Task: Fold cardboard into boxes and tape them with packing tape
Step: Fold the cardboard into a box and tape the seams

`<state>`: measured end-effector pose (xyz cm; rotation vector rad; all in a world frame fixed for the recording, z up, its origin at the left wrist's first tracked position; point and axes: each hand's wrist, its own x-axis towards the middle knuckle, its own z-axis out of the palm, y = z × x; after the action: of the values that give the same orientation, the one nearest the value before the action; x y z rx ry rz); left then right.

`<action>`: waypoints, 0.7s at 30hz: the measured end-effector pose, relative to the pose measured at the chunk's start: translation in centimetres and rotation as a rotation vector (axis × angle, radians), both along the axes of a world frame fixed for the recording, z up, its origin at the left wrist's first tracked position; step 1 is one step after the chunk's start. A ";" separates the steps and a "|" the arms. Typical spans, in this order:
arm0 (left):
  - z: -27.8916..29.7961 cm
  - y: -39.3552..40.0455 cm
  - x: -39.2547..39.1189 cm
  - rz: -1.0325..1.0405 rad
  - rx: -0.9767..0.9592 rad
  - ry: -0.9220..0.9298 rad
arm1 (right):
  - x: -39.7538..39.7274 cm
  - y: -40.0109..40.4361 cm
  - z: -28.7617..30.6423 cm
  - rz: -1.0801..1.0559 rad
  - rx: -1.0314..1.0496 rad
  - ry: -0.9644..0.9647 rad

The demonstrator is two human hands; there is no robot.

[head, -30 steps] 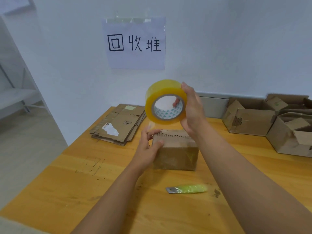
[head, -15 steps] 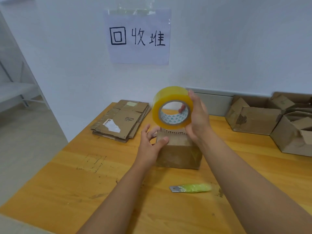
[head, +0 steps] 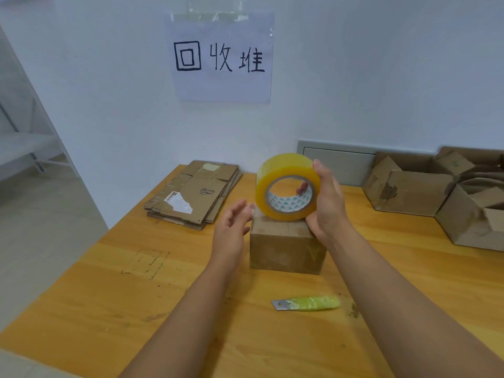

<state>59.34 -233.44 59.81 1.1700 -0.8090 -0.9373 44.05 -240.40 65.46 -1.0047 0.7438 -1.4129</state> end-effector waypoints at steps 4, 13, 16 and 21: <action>0.5 -0.3 0.5 0.087 0.027 0.016 | 0.0 0.0 0.0 -0.002 0.012 0.006; 1.2 -1.0 1.6 0.087 0.059 -0.015 | 0.0 0.5 0.2 -0.011 0.017 -0.030; 1.3 -1.2 2.1 0.060 0.093 -0.110 | 0.0 0.4 0.1 -0.021 0.010 -0.042; 0.6 -1.3 1.7 0.054 0.096 -0.236 | 0.2 0.6 0.1 -0.080 -0.021 -0.018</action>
<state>61.04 -234.73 60.43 1.3979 -0.9242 -0.8097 44.23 -239.81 65.55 -0.9868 0.7645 -1.4993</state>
